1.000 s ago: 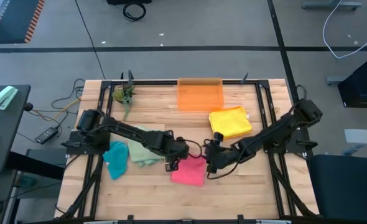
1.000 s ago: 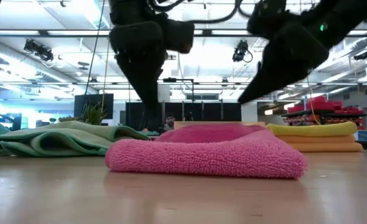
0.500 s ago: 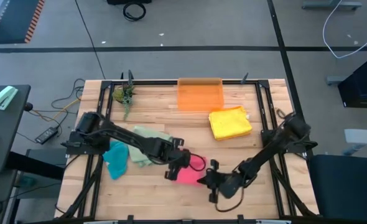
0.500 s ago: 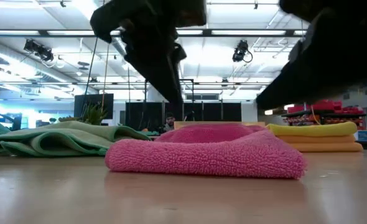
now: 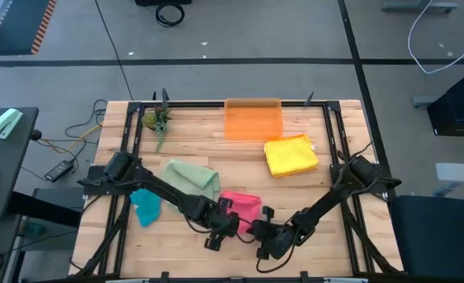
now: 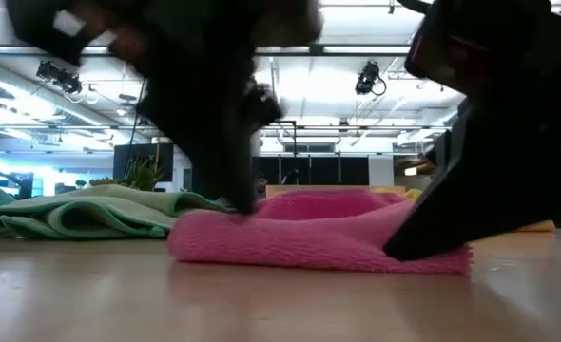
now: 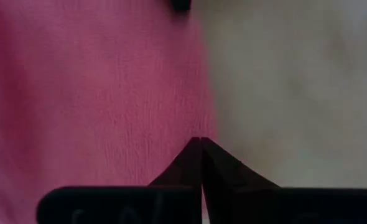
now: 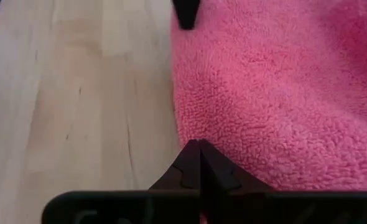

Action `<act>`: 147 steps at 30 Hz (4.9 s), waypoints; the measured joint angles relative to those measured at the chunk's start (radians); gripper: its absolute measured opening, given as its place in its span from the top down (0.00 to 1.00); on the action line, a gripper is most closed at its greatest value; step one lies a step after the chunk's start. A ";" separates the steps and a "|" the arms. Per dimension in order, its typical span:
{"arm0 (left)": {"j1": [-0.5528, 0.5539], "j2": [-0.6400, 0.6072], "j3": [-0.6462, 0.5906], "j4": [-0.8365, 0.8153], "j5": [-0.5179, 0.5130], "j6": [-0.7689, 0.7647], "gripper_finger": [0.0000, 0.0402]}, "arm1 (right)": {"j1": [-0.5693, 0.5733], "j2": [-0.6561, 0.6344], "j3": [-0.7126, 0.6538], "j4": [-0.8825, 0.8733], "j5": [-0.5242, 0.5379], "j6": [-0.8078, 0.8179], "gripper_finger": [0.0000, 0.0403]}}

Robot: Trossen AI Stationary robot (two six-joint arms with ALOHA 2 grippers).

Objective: Fold microfiber towels
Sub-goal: Fold the pink microfiber cloth

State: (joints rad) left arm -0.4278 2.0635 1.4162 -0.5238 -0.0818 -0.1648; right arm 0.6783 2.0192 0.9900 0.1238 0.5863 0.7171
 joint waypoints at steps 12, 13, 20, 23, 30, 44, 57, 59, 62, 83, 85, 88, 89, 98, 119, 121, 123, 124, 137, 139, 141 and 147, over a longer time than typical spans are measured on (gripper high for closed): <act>-0.060 0.041 -0.001 0.394 0.015 -0.099 0.96 | 0.012 -0.178 -0.004 -0.396 -0.127 -0.011 1.00; -0.066 0.041 -0.001 0.431 0.017 -0.116 0.96 | 0.011 -0.207 -0.004 -0.439 -0.126 -0.012 1.00; -0.081 -0.016 0.001 0.483 -0.080 -0.027 0.98 | 0.038 -0.404 -0.014 -0.535 -0.077 0.038 1.00; -0.069 -0.042 0.002 0.332 -0.143 -0.009 0.98 | 0.048 -0.387 -0.053 -0.400 -0.045 0.088 1.00; -0.017 -0.005 -0.001 0.099 -0.144 0.003 0.98 | 0.027 -0.136 -0.048 0.029 0.023 0.132 1.00; -0.024 0.044 0.001 0.157 0.018 -0.094 0.98 | 0.007 -0.022 0.109 -0.273 -0.086 0.176 1.00; -0.060 -0.081 0.065 0.126 -0.140 0.055 0.99 | 0.098 -0.301 0.108 -0.464 -0.119 0.157 1.00; -0.036 -0.080 0.061 0.108 -0.135 0.064 0.98 | 0.106 -0.261 0.108 -0.371 -0.099 0.113 1.00; 0.000 -0.081 0.049 0.063 -0.120 0.081 0.97 | 0.078 -0.173 0.108 -0.221 -0.094 0.087 1.00; 0.057 0.022 0.048 -0.046 0.105 0.046 0.98 | 0.085 -0.053 0.108 -0.393 -0.161 0.163 1.00; 0.045 0.022 0.048 -0.034 0.105 0.046 0.99 | 0.084 -0.095 0.102 -0.473 -0.171 0.139 1.00; 0.035 0.022 0.051 0.013 0.106 0.047 0.98 | 0.077 -0.178 0.102 -0.536 -0.164 0.092 1.00; 0.031 0.018 0.052 0.031 0.100 0.052 0.97 | 0.072 -0.205 0.103 -0.537 -0.161 0.074 1.00; -0.059 -0.011 0.050 0.202 -0.034 0.050 0.98 | 0.081 -0.278 0.098 -0.484 -0.110 0.049 1.00; -0.132 0.061 0.051 0.391 0.055 0.049 0.97 | 0.045 -0.044 0.097 -0.269 -0.110 0.064 1.00; -0.132 0.021 0.053 0.383 -0.010 0.070 0.98 | 0.044 -0.044 0.097 -0.270 -0.110 0.064 1.00; -0.127 0.011 0.054 0.382 -0.066 0.072 0.99 | 0.044 -0.044 0.097 -0.273 -0.110 0.063 1.00; -0.123 0.012 0.054 0.367 -0.080 0.071 0.98 | 0.043 -0.044 0.097 -0.272 -0.111 0.060 1.00; -0.101 0.108 0.049 0.289 -0.053 -0.045 0.97 | -0.040 -0.044 0.089 -0.289 -0.071 0.021 1.00; -0.103 0.108 0.049 0.288 -0.056 -0.046 0.98 | -0.057 -0.044 0.083 -0.288 -0.071 0.002 1.00; -0.102 0.108 0.050 0.286 -0.056 -0.049 0.99 | -0.071 -0.047 0.083 -0.289 -0.076 -0.029 1.00; -0.091 0.091 0.050 0.260 -0.065 -0.043 0.97 | -0.063 -0.148 0.081 -0.308 -0.084 -0.063 1.00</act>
State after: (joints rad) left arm -0.5184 2.1540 1.4665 -0.2633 -0.1470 -0.2080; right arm 0.6156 1.8716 1.0714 -0.1841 0.5019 0.6540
